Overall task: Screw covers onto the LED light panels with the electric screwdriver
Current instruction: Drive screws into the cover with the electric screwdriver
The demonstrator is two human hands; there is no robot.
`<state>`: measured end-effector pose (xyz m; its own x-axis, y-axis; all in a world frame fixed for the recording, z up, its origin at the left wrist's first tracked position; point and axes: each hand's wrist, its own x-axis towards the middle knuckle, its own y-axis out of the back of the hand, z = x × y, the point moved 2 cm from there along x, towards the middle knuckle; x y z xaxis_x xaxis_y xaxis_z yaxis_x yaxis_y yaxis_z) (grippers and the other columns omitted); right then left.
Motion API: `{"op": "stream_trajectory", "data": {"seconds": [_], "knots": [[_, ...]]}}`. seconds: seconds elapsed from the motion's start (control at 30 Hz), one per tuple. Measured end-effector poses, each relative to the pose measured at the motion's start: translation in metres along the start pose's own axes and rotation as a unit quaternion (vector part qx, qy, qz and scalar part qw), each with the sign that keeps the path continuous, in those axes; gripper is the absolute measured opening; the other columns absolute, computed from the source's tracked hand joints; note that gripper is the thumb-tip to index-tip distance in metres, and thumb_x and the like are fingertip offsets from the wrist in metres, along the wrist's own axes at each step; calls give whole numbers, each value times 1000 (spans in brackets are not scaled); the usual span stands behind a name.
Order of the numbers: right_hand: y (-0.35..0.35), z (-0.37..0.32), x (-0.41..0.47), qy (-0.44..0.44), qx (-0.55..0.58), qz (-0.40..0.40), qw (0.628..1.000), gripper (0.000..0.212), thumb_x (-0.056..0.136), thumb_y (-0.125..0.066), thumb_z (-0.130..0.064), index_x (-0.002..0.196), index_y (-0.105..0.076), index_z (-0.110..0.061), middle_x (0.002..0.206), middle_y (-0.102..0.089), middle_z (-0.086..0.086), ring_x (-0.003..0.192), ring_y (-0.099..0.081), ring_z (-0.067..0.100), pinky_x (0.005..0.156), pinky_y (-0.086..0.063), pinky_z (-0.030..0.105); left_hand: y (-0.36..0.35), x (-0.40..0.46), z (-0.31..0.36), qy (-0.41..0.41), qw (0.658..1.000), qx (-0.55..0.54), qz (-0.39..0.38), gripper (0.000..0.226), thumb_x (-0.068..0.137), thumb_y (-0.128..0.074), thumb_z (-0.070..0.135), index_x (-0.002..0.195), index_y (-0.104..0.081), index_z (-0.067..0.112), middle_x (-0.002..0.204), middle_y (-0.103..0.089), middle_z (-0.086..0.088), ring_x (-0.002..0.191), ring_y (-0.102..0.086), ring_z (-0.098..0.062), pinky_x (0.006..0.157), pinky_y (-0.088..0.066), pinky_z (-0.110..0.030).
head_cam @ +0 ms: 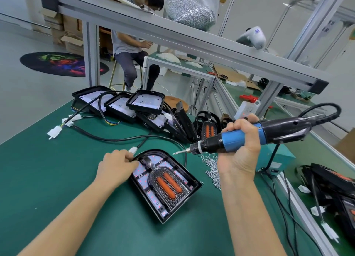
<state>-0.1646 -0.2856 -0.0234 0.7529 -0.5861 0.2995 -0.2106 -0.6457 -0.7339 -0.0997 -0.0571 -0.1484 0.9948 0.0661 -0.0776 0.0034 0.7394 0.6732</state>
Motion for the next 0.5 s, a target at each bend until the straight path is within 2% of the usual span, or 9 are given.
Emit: {"op": "stream_trajectory", "data": {"seconds": [0.03, 0.1, 0.2, 0.27, 0.33, 0.43, 0.5], "knots": [[0, 4, 0, -3, -9, -3, 1000, 30, 76, -58, -1, 98, -55, -20, 79, -55, -3, 59, -51, 9, 64, -46, 21, -1, 0, 2, -2, 999, 37, -4, 6, 80, -65, 26, 80, -60, 22, 90, -62, -3, 96, -56, -27, 80, -46, -33], [0, 10, 1, -5, -18, -2, 1000, 47, 73, -60, -1, 115, -50, -17, 102, -45, 6, 61, -51, 11, 63, -47, 22, -2, 2, 5, -5, 997, 72, -1, 23, 77, -65, 25, 64, -48, 17, 73, -54, -3, 78, -51, -27, 61, -37, -28], [3, 20, 2, 0, -40, 19, 999, 53, 71, -61, -2, 119, -46, -17, 110, -39, 8, 61, -50, 12, 61, -46, 23, -2, 5, 8, -5, 998, 54, 15, 26, 77, -62, 19, 63, -40, 17, 64, -45, -5, 63, -39, -25, 55, -28, -28], [5, 25, 3, -3, -42, 24, 999, 51, 70, -61, -2, 117, -49, -16, 104, -43, 7, 60, -51, 13, 61, -46, 23, -4, 6, 9, -5, 1000, -1, 14, 22, 79, -60, 16, 67, -43, 15, 66, -45, -3, 64, -40, -24, 57, -32, -30], [7, 29, 3, -9, -36, 25, 999, 44, 71, -62, -2, 111, -53, -16, 90, -50, 2, 59, -52, 13, 60, -47, 22, -9, 6, 10, 5, 992, -126, -12, 22, 81, -58, 13, 67, -41, 13, 71, -35, 7, 62, -40, -23, 59, -39, -33], [8, 32, 1, -2, -50, 17, 999, 28, 80, -58, 4, 95, -56, -19, 73, -55, -7, 59, -53, 11, 60, -48, 21, -17, 4, 13, 18, 962, -268, -48, 19, 82, -55, 7, 75, -39, 15, 75, -32, 6, 66, -30, -18, 65, -27, -32], [7, 32, 1, 12, -59, 10, 998, 28, 81, -56, 5, 92, -55, -21, 67, -58, -12, 59, -53, 10, 59, -48, 20, -20, 1, 15, 32, 944, -324, -54, 20, 82, -56, 6, 76, -40, 16, 74, -39, 3, 73, -33, -18, 69, -25, -32]]}}
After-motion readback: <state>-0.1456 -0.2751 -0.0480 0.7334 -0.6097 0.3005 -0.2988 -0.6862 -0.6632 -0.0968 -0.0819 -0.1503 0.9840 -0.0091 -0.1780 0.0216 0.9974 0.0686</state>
